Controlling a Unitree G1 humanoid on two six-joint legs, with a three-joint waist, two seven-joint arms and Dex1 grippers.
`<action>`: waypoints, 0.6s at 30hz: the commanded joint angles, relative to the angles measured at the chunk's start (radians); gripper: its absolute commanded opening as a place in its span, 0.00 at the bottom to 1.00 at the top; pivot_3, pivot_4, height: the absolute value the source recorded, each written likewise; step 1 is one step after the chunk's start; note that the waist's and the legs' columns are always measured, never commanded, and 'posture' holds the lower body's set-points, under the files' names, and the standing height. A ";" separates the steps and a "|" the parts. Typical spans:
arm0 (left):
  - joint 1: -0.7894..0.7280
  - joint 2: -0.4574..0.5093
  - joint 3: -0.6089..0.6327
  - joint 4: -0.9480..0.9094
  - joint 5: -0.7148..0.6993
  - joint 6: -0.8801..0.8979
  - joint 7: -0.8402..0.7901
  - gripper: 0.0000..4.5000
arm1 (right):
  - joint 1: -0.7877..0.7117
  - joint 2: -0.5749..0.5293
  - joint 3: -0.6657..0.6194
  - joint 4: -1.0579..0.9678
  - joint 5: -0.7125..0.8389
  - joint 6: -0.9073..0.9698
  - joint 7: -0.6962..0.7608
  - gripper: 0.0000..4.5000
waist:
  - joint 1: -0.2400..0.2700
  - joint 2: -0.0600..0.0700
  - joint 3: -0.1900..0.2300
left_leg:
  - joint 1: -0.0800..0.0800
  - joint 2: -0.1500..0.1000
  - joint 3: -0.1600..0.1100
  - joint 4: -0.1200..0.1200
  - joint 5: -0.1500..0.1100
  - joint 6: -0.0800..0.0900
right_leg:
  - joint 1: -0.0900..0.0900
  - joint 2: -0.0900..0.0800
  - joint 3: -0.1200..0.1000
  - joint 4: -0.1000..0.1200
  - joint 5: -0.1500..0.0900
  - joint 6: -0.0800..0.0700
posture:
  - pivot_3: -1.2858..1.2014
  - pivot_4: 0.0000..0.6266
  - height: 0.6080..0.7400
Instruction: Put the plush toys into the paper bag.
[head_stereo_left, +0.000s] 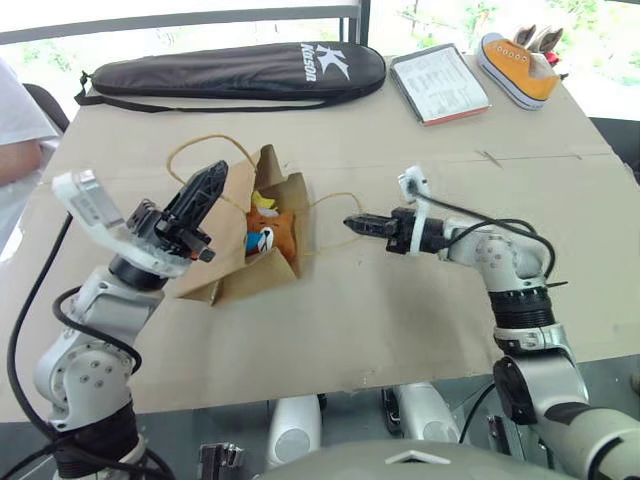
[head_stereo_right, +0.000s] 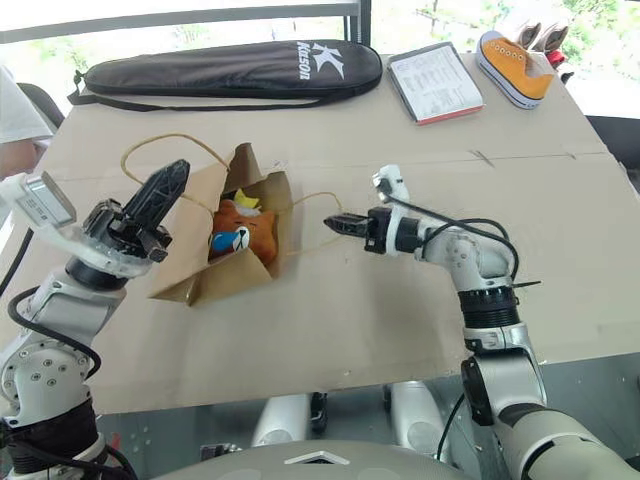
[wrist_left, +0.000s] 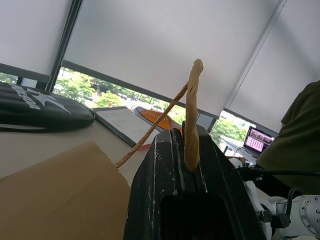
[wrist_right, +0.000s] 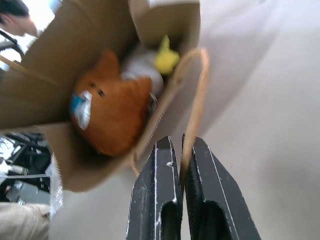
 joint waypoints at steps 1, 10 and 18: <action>-0.081 0.013 0.045 0.055 -0.089 -0.003 0.034 0.00 | -0.170 0.007 -0.178 -0.201 0.284 0.045 -0.075 0.01 | 0.000 0.001 0.001 | 0.000 0.000 0.000 0.001 0.000 0.000 | 0.000 0.000 0.000 0.001 0.000 0.000 | 0.52 0.24 1.00; -0.232 0.068 -0.069 0.265 0.116 -0.041 -0.090 0.00 | -0.172 -0.124 -0.174 -0.358 0.441 0.101 -0.249 0.01 | 0.004 -0.003 -0.002 | 0.001 -0.001 -0.002 -0.004 0.000 0.000 | 0.002 0.000 -0.002 -0.003 0.000 0.000 | 0.52 0.24 1.00; -0.339 0.114 -0.305 0.465 0.454 -0.115 -0.238 0.00 | 0.022 -0.214 0.014 -0.402 0.202 -0.024 -0.250 0.01 | -0.003 -0.003 -0.001 | 0.002 -0.002 -0.001 -0.004 0.000 0.000 | 0.002 -0.001 0.000 -0.003 0.000 0.000 | 0.52 0.24 1.00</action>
